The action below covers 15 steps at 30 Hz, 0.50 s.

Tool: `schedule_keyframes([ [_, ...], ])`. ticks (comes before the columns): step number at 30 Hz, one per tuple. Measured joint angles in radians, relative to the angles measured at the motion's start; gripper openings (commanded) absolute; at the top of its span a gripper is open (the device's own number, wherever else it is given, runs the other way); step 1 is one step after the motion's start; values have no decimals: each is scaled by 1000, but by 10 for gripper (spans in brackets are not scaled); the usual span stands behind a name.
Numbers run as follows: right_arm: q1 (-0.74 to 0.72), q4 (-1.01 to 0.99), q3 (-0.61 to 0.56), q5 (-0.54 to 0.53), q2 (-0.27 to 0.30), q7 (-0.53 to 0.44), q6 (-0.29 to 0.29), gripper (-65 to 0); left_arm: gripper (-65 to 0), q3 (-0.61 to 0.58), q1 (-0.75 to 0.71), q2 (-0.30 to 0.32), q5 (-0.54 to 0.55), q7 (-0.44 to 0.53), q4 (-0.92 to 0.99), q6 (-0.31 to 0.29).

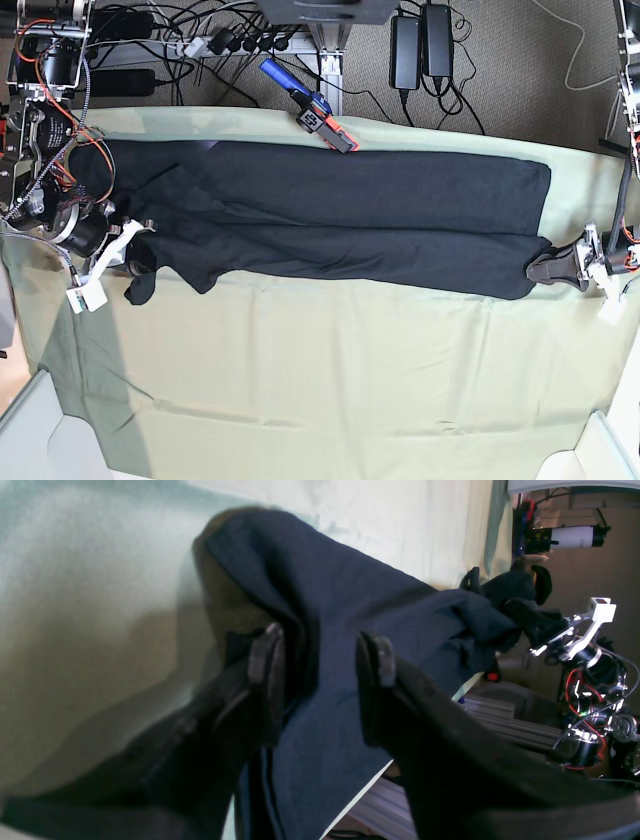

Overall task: Fold the T-shirt properly
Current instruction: 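Drag the sleeve with the right gripper along the folded edge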

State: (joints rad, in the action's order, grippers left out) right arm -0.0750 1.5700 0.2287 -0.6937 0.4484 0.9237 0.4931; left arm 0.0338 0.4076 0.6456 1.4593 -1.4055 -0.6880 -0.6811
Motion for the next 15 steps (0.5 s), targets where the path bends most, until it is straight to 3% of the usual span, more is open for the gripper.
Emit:
schedule_keyframes([
  [6,-16,0,0,68,0,-80,0,-650,-387,0,0,0,-1,0,0,0],
  [15,-192,-55,-14,181,0,-151,0,-650,-387,0,0,0,-1,0,-2,0],
])
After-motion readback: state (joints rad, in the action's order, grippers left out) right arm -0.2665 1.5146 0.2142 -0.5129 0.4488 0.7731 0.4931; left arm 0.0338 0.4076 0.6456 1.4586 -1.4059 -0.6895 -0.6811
